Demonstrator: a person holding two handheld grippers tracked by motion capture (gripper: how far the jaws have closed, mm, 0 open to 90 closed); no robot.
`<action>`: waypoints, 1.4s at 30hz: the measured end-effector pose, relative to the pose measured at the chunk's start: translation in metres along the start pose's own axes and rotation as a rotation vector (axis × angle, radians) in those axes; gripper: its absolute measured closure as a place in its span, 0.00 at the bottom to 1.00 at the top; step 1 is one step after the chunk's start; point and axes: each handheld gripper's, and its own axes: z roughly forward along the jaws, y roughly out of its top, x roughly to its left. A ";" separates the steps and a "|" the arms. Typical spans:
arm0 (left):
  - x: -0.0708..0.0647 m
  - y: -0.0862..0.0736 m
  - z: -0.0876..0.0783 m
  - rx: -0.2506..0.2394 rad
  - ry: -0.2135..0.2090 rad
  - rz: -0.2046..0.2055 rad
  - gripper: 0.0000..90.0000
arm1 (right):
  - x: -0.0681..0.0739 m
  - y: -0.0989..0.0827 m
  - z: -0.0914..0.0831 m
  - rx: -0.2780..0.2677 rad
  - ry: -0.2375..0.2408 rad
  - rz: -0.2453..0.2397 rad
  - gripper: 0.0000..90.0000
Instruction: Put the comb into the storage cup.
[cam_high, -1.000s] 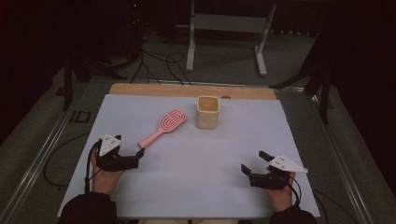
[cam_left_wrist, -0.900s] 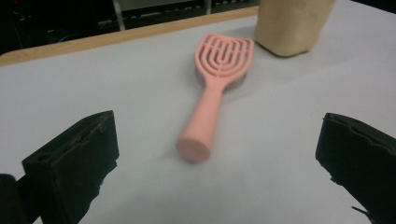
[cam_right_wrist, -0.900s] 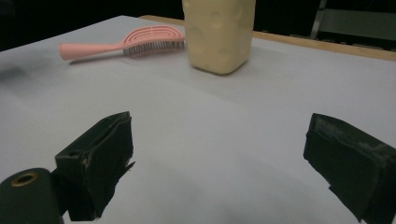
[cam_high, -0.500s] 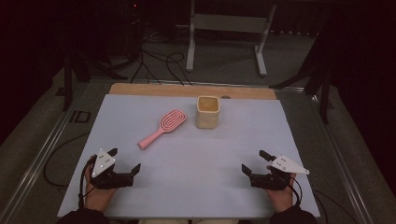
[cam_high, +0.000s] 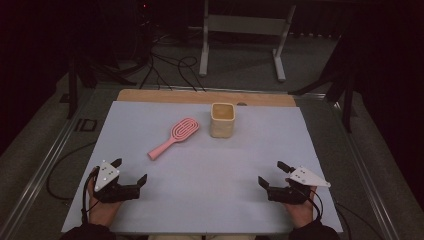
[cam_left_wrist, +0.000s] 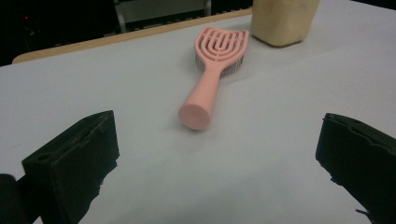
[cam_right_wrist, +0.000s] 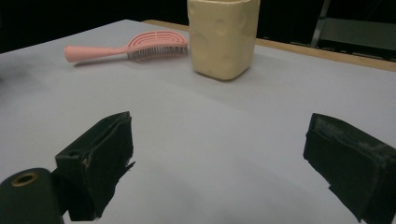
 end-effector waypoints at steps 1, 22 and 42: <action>0.000 0.000 0.000 0.000 0.000 -0.001 0.00 | 0.000 0.000 0.000 0.000 0.001 0.001 0.09; 0.009 0.021 0.002 0.022 0.005 -0.022 0.00 | 0.002 -0.002 0.004 0.011 0.000 0.005 0.09; 0.016 0.059 0.021 0.061 -0.003 0.032 0.00 | 0.001 -0.002 0.004 0.013 0.002 0.011 0.09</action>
